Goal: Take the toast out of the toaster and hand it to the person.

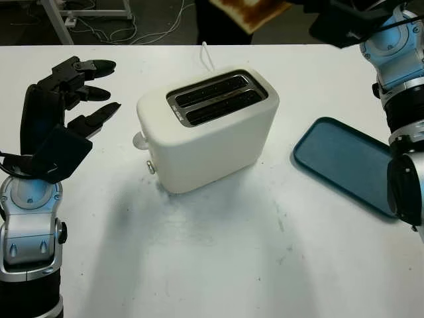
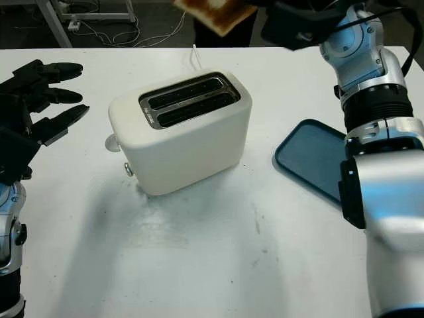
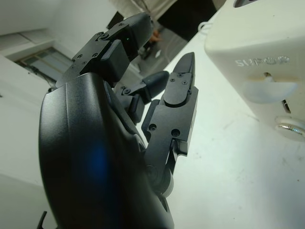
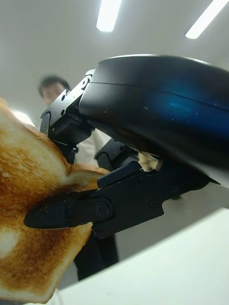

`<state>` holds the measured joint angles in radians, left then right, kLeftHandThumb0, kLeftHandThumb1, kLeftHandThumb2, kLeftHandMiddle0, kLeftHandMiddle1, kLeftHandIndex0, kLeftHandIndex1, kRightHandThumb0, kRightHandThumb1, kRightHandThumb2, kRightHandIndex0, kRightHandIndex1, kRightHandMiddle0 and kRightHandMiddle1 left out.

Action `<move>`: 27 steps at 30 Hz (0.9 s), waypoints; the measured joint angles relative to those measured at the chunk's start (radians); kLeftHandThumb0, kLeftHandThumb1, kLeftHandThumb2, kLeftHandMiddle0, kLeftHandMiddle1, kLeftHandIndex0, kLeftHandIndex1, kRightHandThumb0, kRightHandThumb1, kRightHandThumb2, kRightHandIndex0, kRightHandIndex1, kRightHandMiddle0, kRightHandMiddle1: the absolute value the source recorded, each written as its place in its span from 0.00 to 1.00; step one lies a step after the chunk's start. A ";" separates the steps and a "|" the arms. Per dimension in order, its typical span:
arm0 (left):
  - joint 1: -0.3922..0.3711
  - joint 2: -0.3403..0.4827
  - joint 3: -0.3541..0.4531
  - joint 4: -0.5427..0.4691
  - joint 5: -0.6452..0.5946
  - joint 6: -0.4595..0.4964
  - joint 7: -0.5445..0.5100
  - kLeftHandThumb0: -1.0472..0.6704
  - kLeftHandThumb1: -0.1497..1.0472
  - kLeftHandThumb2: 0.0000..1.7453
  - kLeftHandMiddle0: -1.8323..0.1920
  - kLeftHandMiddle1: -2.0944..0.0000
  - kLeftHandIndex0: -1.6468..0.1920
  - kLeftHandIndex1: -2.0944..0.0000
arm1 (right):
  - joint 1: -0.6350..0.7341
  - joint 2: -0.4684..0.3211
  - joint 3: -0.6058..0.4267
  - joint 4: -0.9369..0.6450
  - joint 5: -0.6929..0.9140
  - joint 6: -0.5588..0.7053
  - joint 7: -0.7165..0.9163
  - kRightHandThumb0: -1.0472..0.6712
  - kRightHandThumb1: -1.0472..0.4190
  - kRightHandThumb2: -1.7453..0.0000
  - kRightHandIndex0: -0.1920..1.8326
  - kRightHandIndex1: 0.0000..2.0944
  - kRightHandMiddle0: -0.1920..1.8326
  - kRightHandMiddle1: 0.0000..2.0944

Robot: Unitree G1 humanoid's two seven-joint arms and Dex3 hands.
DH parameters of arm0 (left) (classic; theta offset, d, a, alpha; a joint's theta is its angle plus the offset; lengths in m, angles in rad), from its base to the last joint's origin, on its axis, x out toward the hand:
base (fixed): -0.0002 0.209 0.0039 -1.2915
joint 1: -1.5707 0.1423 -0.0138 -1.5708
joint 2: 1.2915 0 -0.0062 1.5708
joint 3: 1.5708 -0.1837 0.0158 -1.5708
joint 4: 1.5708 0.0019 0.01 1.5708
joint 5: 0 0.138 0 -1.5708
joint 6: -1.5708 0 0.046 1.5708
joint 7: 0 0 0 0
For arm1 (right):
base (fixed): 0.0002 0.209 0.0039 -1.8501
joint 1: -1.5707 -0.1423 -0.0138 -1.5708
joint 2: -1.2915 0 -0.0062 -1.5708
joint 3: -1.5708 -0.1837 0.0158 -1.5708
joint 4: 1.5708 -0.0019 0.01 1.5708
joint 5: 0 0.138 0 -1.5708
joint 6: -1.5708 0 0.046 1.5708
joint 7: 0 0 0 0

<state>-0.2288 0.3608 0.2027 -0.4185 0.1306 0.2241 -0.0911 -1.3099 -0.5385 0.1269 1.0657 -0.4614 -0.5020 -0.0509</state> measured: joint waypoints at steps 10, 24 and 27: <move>0.000 0.000 0.000 -0.005 0.000 0.000 0.002 0.56 0.89 0.01 0.66 0.54 0.58 0.78 | -0.005 0.001 -0.106 0.133 0.139 0.198 0.014 0.38 0.09 0.69 0.63 0.83 0.50 0.83; 0.000 0.000 0.000 -0.004 -0.001 0.015 -0.002 0.56 0.89 0.01 0.66 0.54 0.58 0.78 | 0.020 0.042 -0.271 0.217 0.341 0.413 0.033 0.47 0.09 0.69 0.50 0.83 0.33 0.83; 0.000 0.000 0.000 -0.004 -0.001 0.016 -0.002 0.55 0.89 0.02 0.66 0.54 0.58 0.78 | 0.028 0.058 -0.291 0.221 0.359 0.423 0.008 0.49 0.09 0.66 0.48 0.83 0.30 0.83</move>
<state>-0.2289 0.3605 0.2025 -0.4229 0.1294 0.2399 -0.0930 -1.2818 -0.4808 -0.1639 1.2862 -0.1021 -0.0791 -0.0433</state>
